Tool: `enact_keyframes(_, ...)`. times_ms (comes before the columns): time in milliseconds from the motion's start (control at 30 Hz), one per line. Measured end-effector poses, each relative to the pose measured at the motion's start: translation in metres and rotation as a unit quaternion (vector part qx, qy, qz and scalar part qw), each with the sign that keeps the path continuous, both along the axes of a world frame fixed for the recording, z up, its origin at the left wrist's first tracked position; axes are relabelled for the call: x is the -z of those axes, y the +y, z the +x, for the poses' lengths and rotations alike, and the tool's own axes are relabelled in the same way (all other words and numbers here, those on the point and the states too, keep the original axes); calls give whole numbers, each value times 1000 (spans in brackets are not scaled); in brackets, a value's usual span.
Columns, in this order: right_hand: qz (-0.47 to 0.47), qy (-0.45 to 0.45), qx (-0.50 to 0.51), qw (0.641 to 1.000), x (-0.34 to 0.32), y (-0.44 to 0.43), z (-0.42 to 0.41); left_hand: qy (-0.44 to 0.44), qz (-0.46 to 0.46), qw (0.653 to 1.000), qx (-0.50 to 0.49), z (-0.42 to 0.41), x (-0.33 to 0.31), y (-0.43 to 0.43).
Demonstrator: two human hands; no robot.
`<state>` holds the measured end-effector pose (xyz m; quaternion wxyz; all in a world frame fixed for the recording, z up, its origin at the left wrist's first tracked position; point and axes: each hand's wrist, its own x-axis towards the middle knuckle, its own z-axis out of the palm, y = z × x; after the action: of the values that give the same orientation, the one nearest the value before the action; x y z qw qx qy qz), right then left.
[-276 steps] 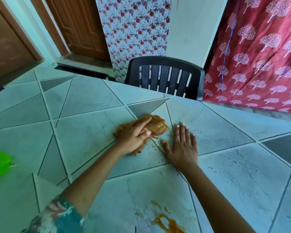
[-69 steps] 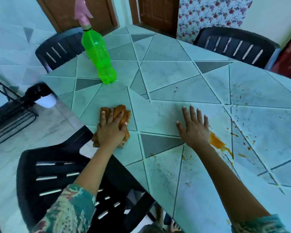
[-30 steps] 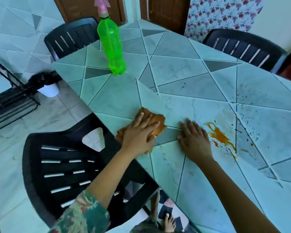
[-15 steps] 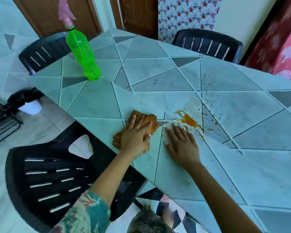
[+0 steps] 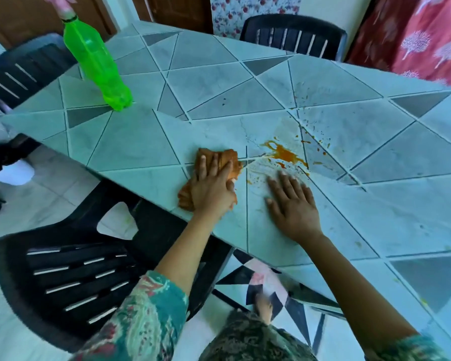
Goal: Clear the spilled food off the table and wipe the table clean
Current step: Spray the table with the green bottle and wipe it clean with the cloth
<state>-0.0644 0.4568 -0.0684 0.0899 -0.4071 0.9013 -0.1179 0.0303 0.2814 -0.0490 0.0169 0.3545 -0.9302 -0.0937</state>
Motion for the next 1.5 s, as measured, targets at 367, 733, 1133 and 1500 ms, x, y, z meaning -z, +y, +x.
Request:
enact_keyframes(367,17,3,66,998,-5,27,15,-14,0,999,-46,9,-4,-65)
enact_keyframes(733,33,26,120,992,-9,32,-6,7,-18,985,171,22,2,24)
enact_keyframes(1133,19,27,170,985,-5,46,-54,2,-20,999,43,-104,2,-11)
enact_keyframes(1500,18,26,173,984,-4,36,-96,104,-7,994,45,-94,5,-75)
